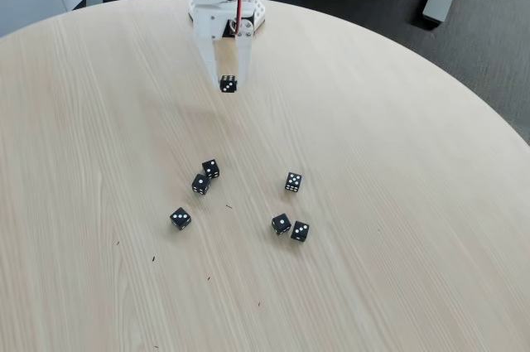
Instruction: Pick up the dice with number 6
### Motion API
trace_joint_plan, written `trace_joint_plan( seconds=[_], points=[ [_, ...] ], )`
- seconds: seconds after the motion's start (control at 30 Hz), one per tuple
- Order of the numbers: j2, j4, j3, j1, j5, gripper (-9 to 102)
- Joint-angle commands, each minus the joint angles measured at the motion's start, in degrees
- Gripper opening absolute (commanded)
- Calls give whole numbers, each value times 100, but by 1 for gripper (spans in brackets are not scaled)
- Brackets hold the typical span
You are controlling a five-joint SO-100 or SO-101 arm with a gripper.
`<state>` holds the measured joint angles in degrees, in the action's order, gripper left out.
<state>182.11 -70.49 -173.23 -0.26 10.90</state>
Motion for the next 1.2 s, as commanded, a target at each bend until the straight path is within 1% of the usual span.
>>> trace_joint_plan(
  seconds=[0.0,1.17],
  points=[
    [9,-18,44,-9,62,1],
    [26,-18,44,35,79,1]
  ],
)
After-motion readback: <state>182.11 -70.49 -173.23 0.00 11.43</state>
